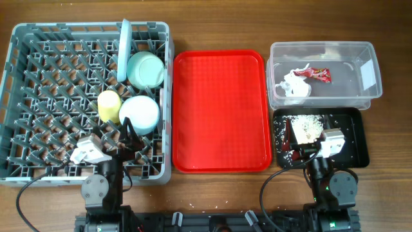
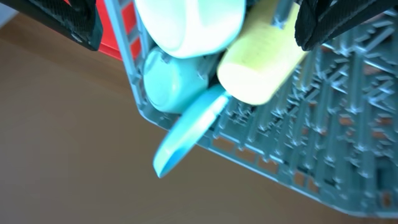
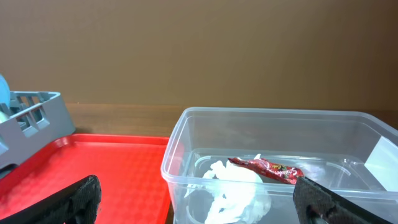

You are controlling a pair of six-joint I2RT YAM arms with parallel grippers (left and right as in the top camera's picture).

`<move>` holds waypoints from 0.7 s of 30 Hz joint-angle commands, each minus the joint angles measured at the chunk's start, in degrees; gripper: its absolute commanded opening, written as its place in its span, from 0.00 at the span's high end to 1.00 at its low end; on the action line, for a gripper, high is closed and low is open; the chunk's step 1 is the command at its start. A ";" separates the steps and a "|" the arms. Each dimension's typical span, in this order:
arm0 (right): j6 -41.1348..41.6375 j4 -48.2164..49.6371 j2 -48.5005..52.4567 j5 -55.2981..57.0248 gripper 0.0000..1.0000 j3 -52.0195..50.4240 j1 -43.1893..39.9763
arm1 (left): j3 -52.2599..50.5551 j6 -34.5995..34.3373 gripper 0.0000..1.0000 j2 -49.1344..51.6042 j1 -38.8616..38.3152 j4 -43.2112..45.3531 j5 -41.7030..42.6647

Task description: Sort waste into correct bins and load items into the dishwasher rack

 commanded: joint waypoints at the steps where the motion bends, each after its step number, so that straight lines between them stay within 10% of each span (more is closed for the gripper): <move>1: -1.01 0.15 0.00 -0.92 0.00 -0.04 -0.24 | -0.02 4.59 0.00 -0.33 0.20 -0.20 -2.05; 21: -1.01 0.15 0.00 -0.92 0.00 -0.04 -0.24 | -0.02 12.15 0.00 -0.31 0.20 -0.83 4.26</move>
